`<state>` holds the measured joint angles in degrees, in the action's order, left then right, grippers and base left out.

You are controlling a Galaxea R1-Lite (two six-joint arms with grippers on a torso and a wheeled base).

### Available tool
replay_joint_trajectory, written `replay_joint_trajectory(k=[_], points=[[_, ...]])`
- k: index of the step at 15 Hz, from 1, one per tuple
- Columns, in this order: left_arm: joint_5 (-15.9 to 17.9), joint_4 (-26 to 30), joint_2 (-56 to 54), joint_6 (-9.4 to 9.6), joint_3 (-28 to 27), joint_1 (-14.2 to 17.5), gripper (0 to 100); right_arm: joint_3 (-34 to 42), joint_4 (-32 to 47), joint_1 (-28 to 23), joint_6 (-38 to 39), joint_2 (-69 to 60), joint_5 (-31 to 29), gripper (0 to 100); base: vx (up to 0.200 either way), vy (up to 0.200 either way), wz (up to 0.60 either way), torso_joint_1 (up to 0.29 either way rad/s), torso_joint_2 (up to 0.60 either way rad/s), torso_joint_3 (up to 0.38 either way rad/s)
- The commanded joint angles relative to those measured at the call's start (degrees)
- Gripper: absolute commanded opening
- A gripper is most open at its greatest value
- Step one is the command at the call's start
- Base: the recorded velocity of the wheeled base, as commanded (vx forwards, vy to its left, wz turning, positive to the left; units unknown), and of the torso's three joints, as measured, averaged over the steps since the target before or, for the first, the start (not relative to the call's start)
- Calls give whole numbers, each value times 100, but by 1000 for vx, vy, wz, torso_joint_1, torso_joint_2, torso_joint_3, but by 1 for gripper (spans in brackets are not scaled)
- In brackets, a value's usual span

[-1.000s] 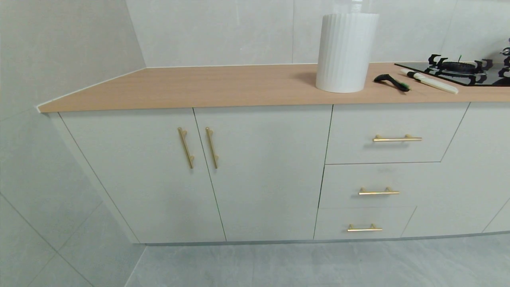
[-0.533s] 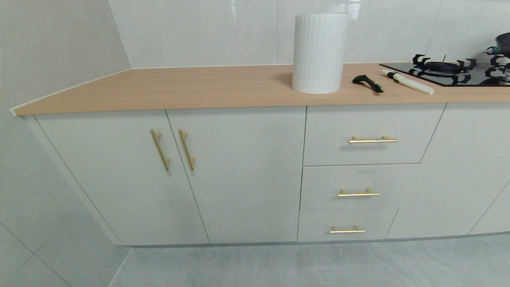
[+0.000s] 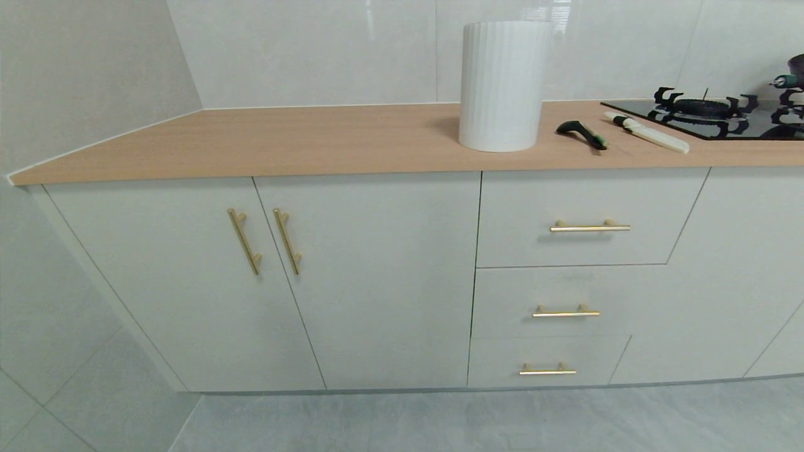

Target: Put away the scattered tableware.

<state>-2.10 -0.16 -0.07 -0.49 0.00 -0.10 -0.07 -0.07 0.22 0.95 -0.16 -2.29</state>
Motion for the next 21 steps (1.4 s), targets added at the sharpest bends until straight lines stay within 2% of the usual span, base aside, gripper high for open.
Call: replay_joint_trajectory(k=[1,11,12,14,17,19,21], points=[[-1,-2,7,-4,0,1,100,-1,-1,4,2,16,1,100,200,0,0,2,2,7],[-1,-2,7,-13,0,1,100,-54,-37,4,-253,16,9,100,0,0,0,0,0,0],[-1,-2,7,-4,0,1,100,-1109,-19,48,-201,341,141,100,0,0,0,0,0,0],[-1,-2,7,-13,0,1,100,-1926,104,145,-165,1545,220,100,0,0,0,0,0,0],[-1,-2,7,-13,0,1,100,-2480,78,154,-165,3628,572,100,0,0,0,0,0,0],[-1,-2,7,-4,0,1,100,-2691,51,171,-174,4788,625,100,0,0,0,0,0,0],[-1,-2,7,-4,0,1,100,-2840,42,400,-227,6028,607,100,0,0,0,0,0,0]])
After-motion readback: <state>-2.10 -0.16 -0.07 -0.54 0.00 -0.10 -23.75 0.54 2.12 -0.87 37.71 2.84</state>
